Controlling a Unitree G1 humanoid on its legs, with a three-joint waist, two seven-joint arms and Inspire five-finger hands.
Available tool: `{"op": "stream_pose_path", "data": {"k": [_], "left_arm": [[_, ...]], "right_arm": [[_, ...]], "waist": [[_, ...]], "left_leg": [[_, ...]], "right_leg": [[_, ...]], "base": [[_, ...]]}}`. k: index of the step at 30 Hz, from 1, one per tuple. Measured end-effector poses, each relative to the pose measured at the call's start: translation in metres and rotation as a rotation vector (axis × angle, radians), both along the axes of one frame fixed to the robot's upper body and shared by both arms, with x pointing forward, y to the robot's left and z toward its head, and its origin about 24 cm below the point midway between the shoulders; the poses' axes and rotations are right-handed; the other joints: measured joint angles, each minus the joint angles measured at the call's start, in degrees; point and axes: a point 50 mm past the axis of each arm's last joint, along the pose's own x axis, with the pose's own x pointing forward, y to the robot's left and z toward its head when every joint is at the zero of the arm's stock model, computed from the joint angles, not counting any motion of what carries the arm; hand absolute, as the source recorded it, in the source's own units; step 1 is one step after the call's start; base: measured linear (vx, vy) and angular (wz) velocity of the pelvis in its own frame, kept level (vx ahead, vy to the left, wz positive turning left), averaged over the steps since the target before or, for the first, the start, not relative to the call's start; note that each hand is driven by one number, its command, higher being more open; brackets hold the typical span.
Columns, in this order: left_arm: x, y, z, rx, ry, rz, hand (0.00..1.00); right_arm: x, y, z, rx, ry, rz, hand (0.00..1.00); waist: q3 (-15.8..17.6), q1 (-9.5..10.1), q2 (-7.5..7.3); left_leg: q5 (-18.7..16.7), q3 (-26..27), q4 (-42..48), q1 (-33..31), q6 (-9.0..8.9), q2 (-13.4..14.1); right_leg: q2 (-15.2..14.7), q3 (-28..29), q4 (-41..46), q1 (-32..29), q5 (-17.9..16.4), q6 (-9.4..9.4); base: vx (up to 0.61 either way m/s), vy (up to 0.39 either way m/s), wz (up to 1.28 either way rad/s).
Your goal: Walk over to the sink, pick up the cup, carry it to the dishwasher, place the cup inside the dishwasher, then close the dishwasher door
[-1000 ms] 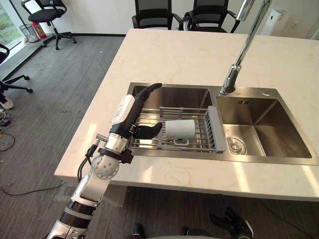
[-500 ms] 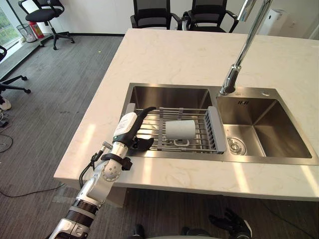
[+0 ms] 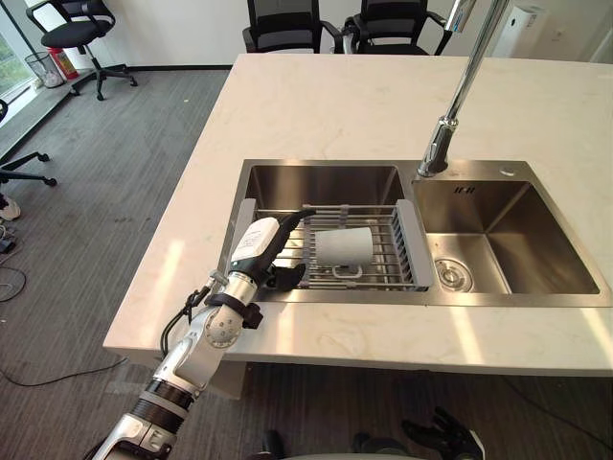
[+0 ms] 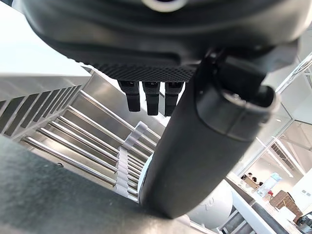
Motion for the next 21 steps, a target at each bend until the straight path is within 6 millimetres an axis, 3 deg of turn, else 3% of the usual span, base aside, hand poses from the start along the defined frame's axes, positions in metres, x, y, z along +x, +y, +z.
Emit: {"op": "stream_pose_path", "data": {"k": [21], "left_arm": [[0.004, -0.013, 0.008, -0.079, 0.014, -0.057, 0.90]], "right_arm": [[-0.004, -0.001, -0.002, -0.009, 0.043, 0.054, 0.90]], "waist": [[1.0, 0.02, 1.93]], "left_leg": [[0.1, -0.7, 0.0, 0.0, 0.22, -0.3]], "right_leg": [[-0.3, -0.6, 0.0, 0.4, 0.0, 0.05]], "base": [[0.00, -0.001, 0.00]]}}
